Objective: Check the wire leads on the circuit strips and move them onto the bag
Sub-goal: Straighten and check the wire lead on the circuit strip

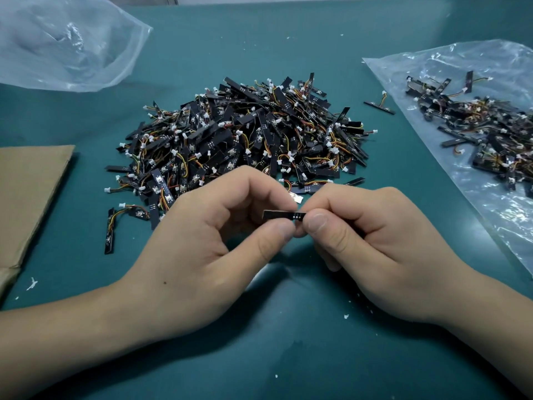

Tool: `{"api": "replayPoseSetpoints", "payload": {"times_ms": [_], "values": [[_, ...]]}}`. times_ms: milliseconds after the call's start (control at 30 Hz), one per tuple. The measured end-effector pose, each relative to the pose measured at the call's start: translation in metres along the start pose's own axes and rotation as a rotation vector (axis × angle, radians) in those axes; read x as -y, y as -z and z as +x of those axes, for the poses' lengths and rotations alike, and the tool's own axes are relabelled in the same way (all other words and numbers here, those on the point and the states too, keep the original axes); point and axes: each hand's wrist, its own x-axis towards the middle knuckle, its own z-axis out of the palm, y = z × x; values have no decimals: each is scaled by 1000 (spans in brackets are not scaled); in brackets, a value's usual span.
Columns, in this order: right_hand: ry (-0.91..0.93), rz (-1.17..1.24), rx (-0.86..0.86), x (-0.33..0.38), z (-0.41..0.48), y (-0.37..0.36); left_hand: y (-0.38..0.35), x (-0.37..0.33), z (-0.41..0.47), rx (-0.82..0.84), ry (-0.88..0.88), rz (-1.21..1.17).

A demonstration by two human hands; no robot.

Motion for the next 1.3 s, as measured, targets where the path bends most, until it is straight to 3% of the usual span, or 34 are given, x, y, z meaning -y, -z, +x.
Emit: {"api": "replayPoseSetpoints", "payload": {"times_ms": [233, 333, 500, 633, 733, 1067, 1300], "values": [[-36, 61, 108, 3, 1, 4, -1, 7, 5, -50, -43, 90], [-38, 95, 76, 2, 1, 5, 1, 2, 1, -47, 35, 15], [8, 67, 128, 3, 0, 6, 1, -8, -1, 191, 51, 101], [39, -1, 181, 4, -1, 5, -4, -11, -7, 169, 115, -42], [33, 4, 190, 3, 0, 6, -2, -11, -8, 183, 124, 5], [104, -57, 211, -3, -1, 8, -7, -15, -9, 109, 214, -147], [126, -60, 210, -4, -1, 7, -4, -15, -6, 147, 128, 11]]}}
